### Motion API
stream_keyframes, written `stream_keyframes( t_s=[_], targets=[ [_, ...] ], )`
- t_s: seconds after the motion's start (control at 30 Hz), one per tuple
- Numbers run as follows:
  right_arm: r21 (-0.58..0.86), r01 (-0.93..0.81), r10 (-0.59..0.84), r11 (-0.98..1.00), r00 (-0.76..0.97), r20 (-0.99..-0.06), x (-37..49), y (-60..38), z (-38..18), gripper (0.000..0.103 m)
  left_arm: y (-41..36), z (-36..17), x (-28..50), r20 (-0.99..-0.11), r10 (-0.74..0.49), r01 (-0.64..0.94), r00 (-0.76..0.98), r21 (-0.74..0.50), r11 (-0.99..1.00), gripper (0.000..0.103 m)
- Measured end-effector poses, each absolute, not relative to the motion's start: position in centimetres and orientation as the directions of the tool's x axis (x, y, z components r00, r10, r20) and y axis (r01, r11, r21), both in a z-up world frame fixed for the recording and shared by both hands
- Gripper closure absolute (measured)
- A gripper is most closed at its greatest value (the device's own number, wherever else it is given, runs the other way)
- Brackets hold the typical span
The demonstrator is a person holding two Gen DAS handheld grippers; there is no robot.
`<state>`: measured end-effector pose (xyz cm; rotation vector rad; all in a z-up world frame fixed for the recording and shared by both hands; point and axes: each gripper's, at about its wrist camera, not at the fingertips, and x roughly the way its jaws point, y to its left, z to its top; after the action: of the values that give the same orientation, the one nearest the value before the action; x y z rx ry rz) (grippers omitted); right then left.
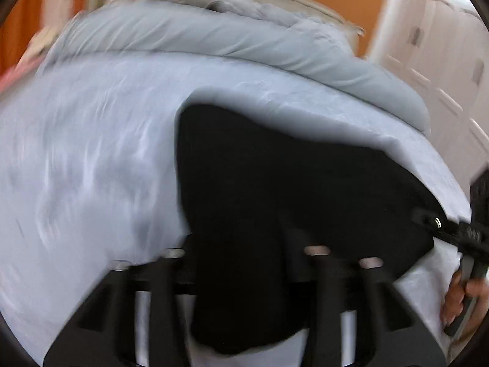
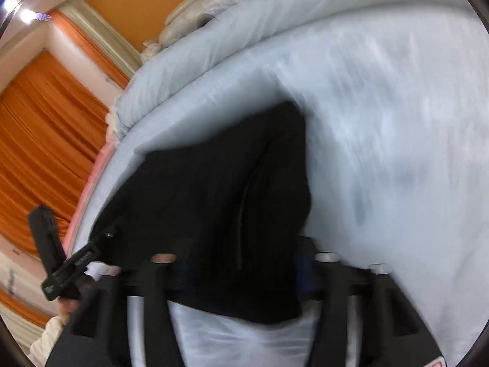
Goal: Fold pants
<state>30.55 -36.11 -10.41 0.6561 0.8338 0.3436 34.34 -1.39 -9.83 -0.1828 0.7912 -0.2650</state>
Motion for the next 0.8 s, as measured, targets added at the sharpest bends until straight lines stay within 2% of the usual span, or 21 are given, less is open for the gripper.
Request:
stream_keyframes(
  t_s=[0.03, 0.07, 0.1, 0.17, 0.2, 0.23, 0.33, 0.37, 0.43, 0.5, 0.57, 0.6, 0.63, 0.67, 0.7, 0.8],
  targets=[
    [0.646, 0.011, 0.491, 0.763, 0.64, -0.591, 30.1, -36.9, -9.6, 0.034, 0.5, -9.2, 34.1, -0.642, -0.381, 0.158, 0.666, -0.378, 0.912, 0.05],
    [0.606, 0.049, 0.424, 0.794, 0.67, -0.609, 29.1, -37.8, -8.2, 0.027, 2.3, -8.4, 33.8, -0.633, -0.403, 0.12, 0.661, -0.441, 0.889, 0.05],
    [0.581, 0.046, 0.392, 0.813, 0.695, -0.603, 28.2, -38.1, -7.0, 0.03, 3.5, -7.6, 33.3, -0.626, -0.403, 0.095, 0.668, -0.465, 0.88, 0.05],
    [0.5, -0.022, 0.357, 0.865, 0.729, -0.585, 26.7, -37.6, -2.9, 0.056, 5.6, -4.2, 31.4, -0.585, -0.342, 0.059, 0.736, -0.447, 0.893, 0.052],
    [0.485, -0.041, 0.358, 0.874, 0.73, -0.583, 26.8, -37.3, -2.0, 0.077, 6.2, -2.6, 30.8, -0.562, -0.314, 0.055, 0.765, -0.43, 0.901, 0.052],
    [0.48, -0.08, 0.379, 0.874, 0.731, -0.568, 27.0, -36.0, 0.0, 0.086, 6.2, -0.6, 30.3, -0.537, -0.295, 0.066, 0.791, -0.404, 0.912, 0.052],
    [0.443, -0.159, 0.41, 0.882, 0.724, -0.555, 28.5, -31.6, 2.5, 0.088, 3.0, 3.9, 30.2, -0.508, -0.26, 0.116, 0.821, -0.298, 0.947, 0.05],
    [0.418, -0.169, 0.401, 0.893, 0.721, -0.565, 29.5, -30.1, 2.5, 0.088, 1.4, 4.5, 30.8, -0.511, -0.261, 0.133, 0.819, -0.274, 0.953, 0.045],
    [0.4, -0.163, 0.395, 0.902, 0.688, -0.609, 32.4, -27.9, 0.9, 0.088, -1.7, 3.9, 33.1, -0.544, -0.283, 0.164, 0.79, -0.258, 0.952, 0.037],
    [0.379, -0.104, 0.347, 0.92, 0.666, -0.661, 35.1, -27.6, -1.8, 0.088, -4.3, 1.8, 35.4, -0.607, -0.281, 0.18, 0.743, -0.223, 0.958, 0.037],
    [0.328, 0.006, 0.247, 0.945, 0.646, -0.722, 36.2, -29.5, -5.7, 0.09, -5.7, -2.2, 37.8, -0.674, -0.229, 0.159, 0.703, -0.164, 0.973, 0.038],
    [0.363, 0.017, 0.267, 0.932, 0.646, -0.715, 36.1, -30.5, -7.2, 0.103, -5.6, -5.2, 39.1, -0.719, -0.183, 0.131, 0.67, -0.128, 0.983, 0.041],
    [0.481, -0.019, 0.366, 0.876, 0.676, -0.639, 35.6, -32.5, -8.8, 0.103, -5.1, -7.2, 39.3, -0.73, -0.165, 0.125, 0.663, -0.11, 0.986, 0.051],
    [0.548, -0.029, 0.417, 0.836, 0.683, -0.6, 35.2, -33.8, -9.7, 0.103, -4.5, -8.5, 39.0, -0.698, -0.179, 0.157, 0.694, -0.096, 0.983, 0.051],
    [0.565, -0.032, 0.429, 0.824, 0.687, -0.586, 35.0, -34.1, -9.9, 0.103, -4.1, -8.7, 38.3, -0.67, -0.197, 0.183, 0.715, -0.092, 0.979, 0.051],
    [0.504, -0.014, 0.376, 0.864, 0.683, -0.626, 35.4, -33.0, -8.8, 0.103, -4.4, -7.9, 38.1, -0.677, -0.171, 0.187, 0.716, -0.049, 0.981, 0.051]
  ],
)
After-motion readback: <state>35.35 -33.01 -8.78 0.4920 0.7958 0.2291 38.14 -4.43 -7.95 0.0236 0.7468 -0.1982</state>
